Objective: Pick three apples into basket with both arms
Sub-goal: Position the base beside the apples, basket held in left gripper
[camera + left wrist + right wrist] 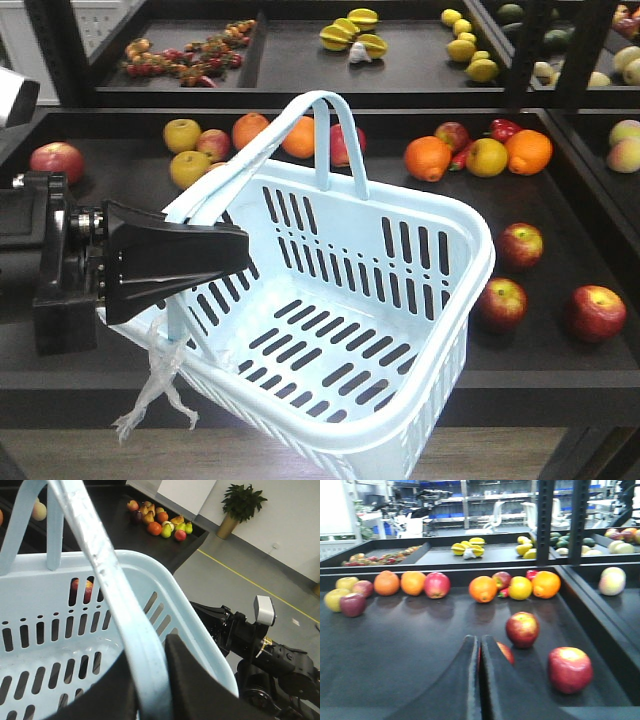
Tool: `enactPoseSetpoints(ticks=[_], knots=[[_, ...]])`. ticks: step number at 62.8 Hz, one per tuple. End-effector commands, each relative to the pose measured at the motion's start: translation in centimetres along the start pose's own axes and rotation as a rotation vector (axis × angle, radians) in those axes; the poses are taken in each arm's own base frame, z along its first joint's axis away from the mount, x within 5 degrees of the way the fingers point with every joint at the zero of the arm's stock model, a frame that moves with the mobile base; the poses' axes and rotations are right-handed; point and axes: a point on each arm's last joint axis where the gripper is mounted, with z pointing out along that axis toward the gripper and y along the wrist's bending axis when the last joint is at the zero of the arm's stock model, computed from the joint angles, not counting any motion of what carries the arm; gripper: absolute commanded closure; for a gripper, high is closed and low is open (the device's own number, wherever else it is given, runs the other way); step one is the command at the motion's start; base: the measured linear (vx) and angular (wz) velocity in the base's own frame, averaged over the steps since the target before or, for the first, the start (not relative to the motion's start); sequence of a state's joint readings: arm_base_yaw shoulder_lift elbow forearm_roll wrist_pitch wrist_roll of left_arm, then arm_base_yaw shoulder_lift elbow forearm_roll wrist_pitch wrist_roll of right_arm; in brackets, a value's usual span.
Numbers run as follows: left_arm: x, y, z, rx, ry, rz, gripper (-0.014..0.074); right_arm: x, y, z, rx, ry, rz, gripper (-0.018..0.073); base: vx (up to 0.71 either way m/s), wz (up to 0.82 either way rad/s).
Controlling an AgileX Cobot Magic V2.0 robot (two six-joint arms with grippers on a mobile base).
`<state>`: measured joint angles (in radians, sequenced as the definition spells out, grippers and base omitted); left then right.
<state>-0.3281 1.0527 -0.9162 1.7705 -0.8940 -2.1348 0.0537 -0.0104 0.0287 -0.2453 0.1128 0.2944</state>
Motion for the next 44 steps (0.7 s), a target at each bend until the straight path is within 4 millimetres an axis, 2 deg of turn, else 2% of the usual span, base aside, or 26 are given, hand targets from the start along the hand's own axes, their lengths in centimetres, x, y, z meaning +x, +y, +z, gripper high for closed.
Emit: enactPoseSetpoints(ticks=[1, 22, 44], knots=[[-1.01, -0.94, -0.63, -0.002, -0.042, 0.027, 0.0603, -0.25, 0.14, -0.03, -0.015, -0.068, -0.013, 0.0564, 0.08, -0.29], [-1.01, -0.94, -0.63, -0.002, -0.042, 0.027, 0.0603, -0.25, 0.14, -0.03, -0.015, -0.068, -0.013, 0.0564, 0.10, -0.21], [-1.01, -0.94, -0.63, -0.002, -0.042, 0.027, 0.0603, -0.25, 0.14, -0.03, -0.015, -0.068, -0.013, 0.0564, 0.11, -0.04]])
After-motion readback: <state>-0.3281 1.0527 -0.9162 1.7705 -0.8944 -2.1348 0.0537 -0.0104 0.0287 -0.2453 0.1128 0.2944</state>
